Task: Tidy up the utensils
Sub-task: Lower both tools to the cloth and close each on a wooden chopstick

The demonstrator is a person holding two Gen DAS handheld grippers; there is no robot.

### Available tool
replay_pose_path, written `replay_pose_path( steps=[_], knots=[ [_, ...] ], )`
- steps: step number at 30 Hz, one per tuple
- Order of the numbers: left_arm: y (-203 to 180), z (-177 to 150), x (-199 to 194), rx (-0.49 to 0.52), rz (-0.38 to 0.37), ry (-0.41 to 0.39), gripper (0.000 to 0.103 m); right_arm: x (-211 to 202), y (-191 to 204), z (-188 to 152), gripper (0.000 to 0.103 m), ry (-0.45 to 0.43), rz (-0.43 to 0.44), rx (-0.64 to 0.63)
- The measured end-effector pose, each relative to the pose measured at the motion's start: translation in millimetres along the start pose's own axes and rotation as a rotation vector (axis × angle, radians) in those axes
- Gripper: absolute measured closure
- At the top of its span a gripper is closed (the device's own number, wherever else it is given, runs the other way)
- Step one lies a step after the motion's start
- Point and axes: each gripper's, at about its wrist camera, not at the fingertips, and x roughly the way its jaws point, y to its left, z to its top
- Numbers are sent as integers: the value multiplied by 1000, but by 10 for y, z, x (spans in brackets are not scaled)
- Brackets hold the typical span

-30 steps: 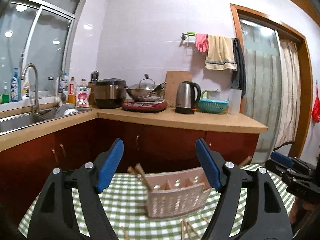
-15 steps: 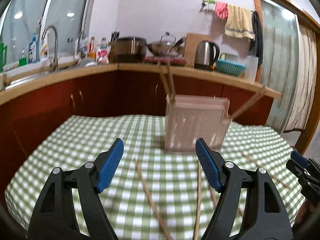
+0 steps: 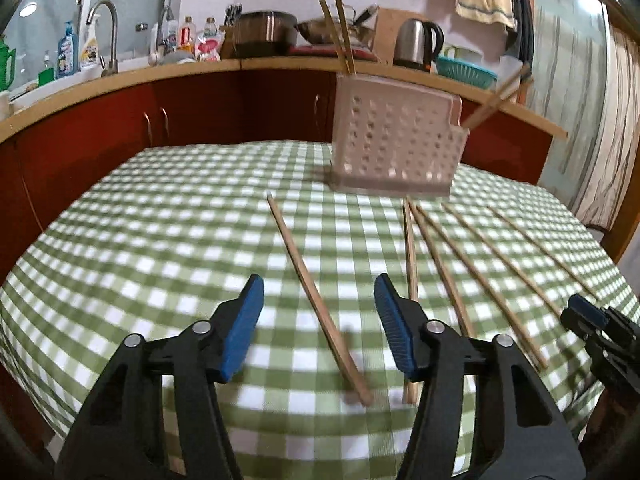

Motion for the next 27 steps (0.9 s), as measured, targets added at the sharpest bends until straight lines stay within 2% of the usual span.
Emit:
replay_pose_path(
  steps=[5,8,14,18,21,27],
  knots=[
    [-10,-152,125,-6,-11,58,56,20,-23,-71,85,20,2,-4],
    [-2,-214,187,-10,-14,93,61,28,-12,-76,87,24,3,-9],
    [57,-233,153,-10,-7,87,67,33,-3,-71,88,24,4,-8],
    [80,-250,120,15,3,89,76,36,0,-71,88,25,4,-10],
    [70,-269,93,48,12,91,76,35,0,-74,89,23,4,-8],
    [145,-265,80,9,-8,94,76,40,8,-68,89,25,5,-12]
  ],
)
